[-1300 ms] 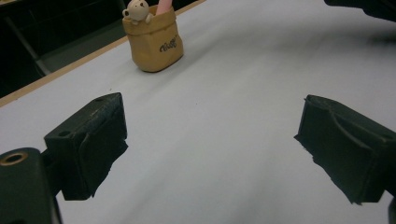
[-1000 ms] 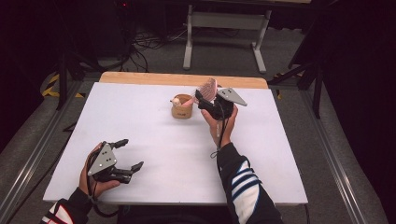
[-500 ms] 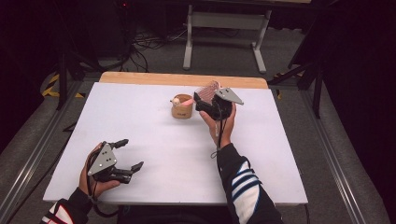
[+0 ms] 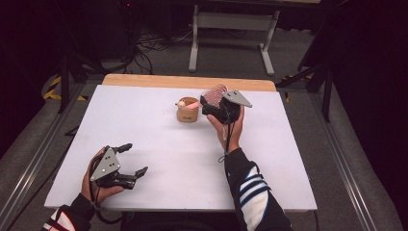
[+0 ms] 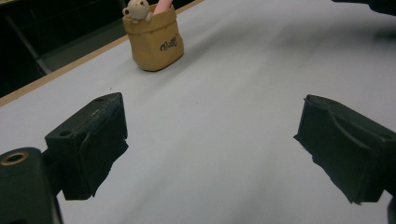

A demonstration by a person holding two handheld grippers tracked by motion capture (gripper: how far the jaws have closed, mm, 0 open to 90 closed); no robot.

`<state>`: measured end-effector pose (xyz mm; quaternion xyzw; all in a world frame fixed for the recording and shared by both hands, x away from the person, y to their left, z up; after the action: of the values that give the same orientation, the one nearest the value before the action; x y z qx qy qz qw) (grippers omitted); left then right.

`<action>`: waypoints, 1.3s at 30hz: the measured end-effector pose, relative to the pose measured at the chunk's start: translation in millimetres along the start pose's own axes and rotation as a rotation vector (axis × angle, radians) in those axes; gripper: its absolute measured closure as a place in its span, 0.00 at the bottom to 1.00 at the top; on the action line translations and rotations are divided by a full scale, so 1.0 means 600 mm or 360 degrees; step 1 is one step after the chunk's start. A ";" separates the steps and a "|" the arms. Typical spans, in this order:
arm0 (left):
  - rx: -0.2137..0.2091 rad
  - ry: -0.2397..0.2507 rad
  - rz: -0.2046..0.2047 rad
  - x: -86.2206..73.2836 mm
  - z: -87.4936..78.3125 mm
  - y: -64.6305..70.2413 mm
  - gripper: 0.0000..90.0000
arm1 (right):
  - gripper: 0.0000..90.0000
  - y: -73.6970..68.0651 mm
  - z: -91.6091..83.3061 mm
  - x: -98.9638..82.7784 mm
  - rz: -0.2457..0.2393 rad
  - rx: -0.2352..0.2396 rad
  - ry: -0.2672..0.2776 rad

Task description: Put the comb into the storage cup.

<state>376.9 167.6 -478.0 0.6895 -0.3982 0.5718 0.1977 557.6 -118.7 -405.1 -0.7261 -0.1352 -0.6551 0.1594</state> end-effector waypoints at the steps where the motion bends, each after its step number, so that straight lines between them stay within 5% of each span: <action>1: 0.0001 0.0000 0.0000 0.000 0.000 0.000 0.11 | 0.12 0.000 0.000 0.000 -0.0002 -0.0001 0.0000; 22: 0.0001 -0.0002 0.0001 0.000 0.000 -0.001 0.11 | 0.05 0.011 -0.008 0.001 -0.0152 -0.0095 -0.0030; 39: 0.0006 0.0009 -0.0006 0.001 0.000 -0.002 0.11 | 0.04 0.012 -0.022 0.010 -0.0191 -0.0085 -0.0005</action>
<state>377.6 168.2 -477.3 0.6890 -0.3953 0.5742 0.1984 548.9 -130.6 -398.4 -0.7217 -0.1613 -0.6656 0.1003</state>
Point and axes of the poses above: each handheld gripper's, and its own axes: z roughly forward along the jaws, x roughly out of its top, y roughly to its right, the point moved 7 cm from there along z, roughly forward along the jaws, and after that the axes turned 5 degrees about y, right-handed, at the moved point
